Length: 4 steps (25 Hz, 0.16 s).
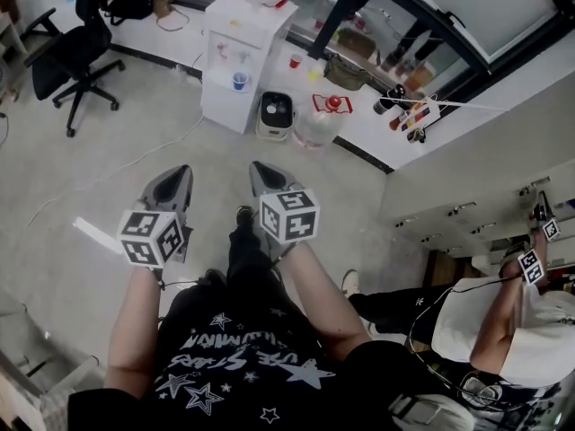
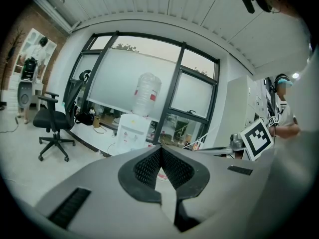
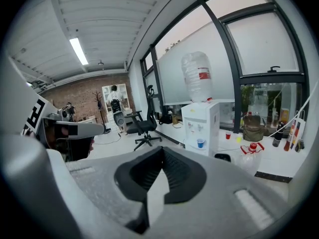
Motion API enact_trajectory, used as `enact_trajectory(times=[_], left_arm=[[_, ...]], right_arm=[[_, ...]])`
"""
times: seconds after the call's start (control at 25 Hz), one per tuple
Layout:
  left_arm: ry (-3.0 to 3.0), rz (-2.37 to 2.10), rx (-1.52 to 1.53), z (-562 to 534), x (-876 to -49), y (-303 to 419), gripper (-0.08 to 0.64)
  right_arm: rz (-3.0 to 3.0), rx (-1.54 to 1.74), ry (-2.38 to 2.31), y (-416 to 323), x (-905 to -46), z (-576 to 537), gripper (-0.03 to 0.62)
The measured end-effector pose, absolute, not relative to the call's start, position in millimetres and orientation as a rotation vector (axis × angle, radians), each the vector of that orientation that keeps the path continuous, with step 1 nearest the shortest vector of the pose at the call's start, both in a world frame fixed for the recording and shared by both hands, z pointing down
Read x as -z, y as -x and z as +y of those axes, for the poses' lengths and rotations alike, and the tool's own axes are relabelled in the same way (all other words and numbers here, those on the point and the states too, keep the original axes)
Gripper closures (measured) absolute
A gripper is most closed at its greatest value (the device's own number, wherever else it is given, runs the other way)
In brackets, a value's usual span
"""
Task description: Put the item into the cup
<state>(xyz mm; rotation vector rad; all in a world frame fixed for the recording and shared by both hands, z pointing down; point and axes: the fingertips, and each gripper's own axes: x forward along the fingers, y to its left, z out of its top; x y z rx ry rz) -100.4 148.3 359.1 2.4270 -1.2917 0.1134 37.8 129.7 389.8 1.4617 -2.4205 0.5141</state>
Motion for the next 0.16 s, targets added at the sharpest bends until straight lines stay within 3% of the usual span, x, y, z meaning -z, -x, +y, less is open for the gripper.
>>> enact_trajectory(times=[0.16], left_arm=[[-2.430, -1.287, -0.116, 150.9, -362.8, 104.7, 0.557]], right_arm=[[-2.430, -0.498, -1.449, -30.4, -391.2, 133.1, 0.592]])
